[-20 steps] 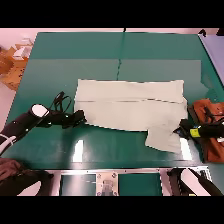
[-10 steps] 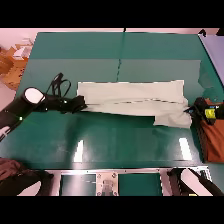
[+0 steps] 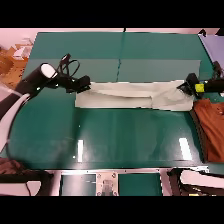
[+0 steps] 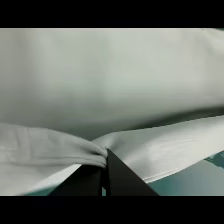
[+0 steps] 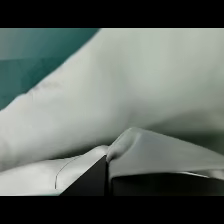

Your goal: Fold the shirts.

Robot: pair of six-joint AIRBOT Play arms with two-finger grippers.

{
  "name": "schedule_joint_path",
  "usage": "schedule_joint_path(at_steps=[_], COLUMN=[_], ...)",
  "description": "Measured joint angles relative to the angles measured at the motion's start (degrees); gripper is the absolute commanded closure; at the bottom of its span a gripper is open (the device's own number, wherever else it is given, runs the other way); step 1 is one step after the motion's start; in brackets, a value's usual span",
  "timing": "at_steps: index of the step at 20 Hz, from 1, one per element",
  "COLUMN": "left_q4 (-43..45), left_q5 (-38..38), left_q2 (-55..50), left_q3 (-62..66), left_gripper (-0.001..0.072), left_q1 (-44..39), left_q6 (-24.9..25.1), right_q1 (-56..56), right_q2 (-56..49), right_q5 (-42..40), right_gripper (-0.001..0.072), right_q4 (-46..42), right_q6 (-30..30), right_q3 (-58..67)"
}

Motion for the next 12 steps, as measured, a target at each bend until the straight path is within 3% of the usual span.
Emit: schedule_joint_path(at_steps=[1, 2, 3, 4, 5, 8, 11, 12], left_q4=[0.1, 0.2, 0.2, 0.1, 0.1, 0.2, 0.5, 0.6], left_q5=[0.3, 0.9, 1.5, 2.2, 2.4, 0.5, -6.9, -9.4], left_q2=[-3.2, -6.2, -8.6, -10.7, -12.2, -14.4, -15.2, -15.4], left_q3=[2.6, 5.0, 7.0, 8.8, 10.1, 15.8, 22.9, 24.7], left_gripper=[0.0685, 0.0549, 0.0161, -0.0013, -0.0013, -0.0013, -0.0013, -0.0013], left_q1=[0.0, 0.0, 0.0, 0.0, 0.2, 2.6, 7.3, 8.7], left_q6=[0.2, 0.2, 0.4, 0.4, 0.4, 0.5, 0.5, 0.3], right_q1=[0.7, 1.5, 2.0, 2.4, 2.5, 0.6, -3.8, -5.5], right_q2=[-3.1, -6.3, -9.3, -11.7, -13.8, -17.4, -18.8, -19.1], right_q5=[-0.7, -1.6, -2.5, -3.4, -4.1, -4.4, -0.6, 0.6], right_gripper=[0.0690, 0.0690, 0.0620, 0.0413, 0.0255, 0.0226, 0.0107, 0.0099], right_q4=[0.1, 0.2, 0.2, 0.3, 0.3, 0.4, 0.4, 0.3], right_q6=[0.0, 0.0, 0.0, 0.0, 0.0, -2.3, -7.5, -9.0], right_q3=[2.1, 4.1, 5.8, 7.2, 8.5, 13.7, 18.7, 19.6])
